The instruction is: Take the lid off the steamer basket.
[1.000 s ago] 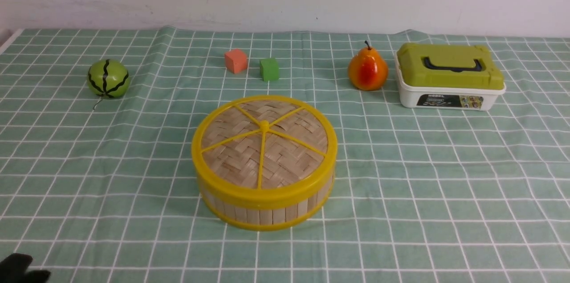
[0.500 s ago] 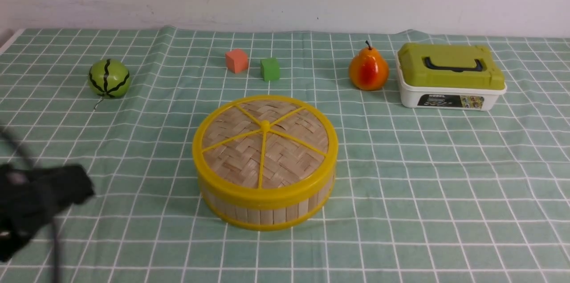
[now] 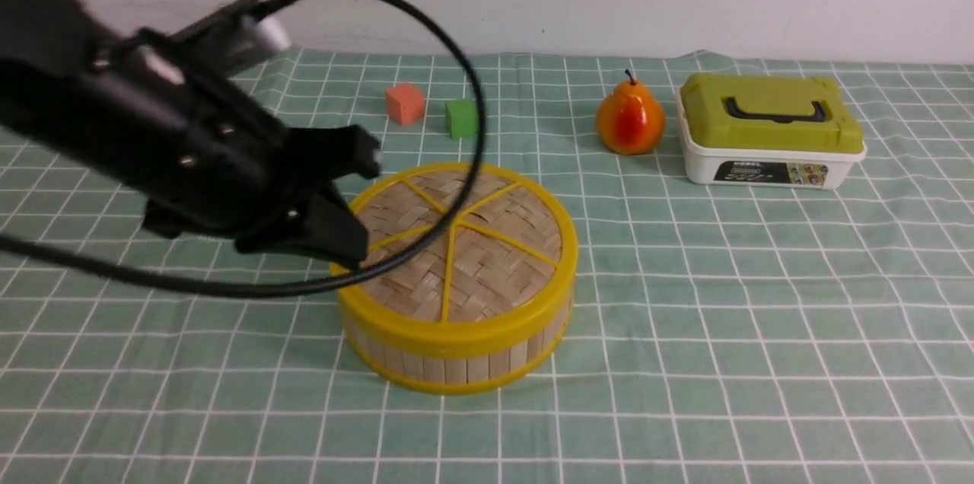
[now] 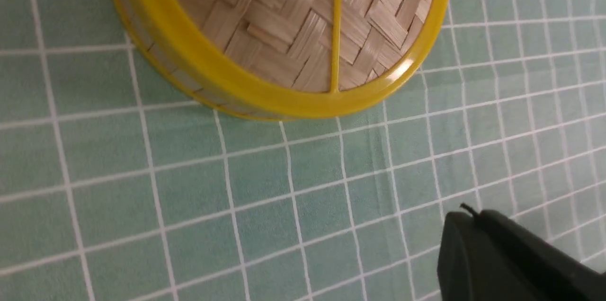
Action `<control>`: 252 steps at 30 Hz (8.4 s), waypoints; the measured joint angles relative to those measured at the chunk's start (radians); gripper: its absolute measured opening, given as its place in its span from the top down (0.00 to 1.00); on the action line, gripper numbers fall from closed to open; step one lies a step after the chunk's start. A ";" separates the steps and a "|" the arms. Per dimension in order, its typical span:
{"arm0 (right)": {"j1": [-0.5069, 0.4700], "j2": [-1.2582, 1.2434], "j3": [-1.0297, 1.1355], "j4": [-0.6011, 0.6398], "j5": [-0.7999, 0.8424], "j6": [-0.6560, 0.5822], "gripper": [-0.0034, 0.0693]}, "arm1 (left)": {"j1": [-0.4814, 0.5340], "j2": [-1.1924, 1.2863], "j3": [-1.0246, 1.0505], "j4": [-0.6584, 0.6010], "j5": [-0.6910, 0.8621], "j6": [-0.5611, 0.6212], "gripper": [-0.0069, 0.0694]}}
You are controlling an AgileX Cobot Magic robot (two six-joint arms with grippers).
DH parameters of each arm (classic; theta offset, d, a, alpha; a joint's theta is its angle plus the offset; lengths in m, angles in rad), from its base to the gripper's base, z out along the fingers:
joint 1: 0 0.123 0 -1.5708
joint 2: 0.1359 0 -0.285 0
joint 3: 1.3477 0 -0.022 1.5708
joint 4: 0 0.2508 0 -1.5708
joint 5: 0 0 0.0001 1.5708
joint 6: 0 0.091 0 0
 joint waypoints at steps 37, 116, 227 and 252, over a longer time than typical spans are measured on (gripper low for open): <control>0.000 0.000 0.000 0.000 0.000 0.000 0.62 | -0.185 0.616 -0.546 0.564 0.022 -0.388 0.54; 0.000 0.000 0.000 0.000 0.000 0.000 0.62 | -0.187 0.729 -0.811 0.545 0.268 -0.367 0.77; 0.000 0.000 0.000 0.000 -0.001 0.000 0.62 | 0.203 -1.344 1.099 0.312 -0.499 -0.076 0.92; 0.000 0.000 0.000 0.000 -0.001 0.000 0.62 | 0.203 -1.466 1.342 0.357 -0.582 -0.079 0.90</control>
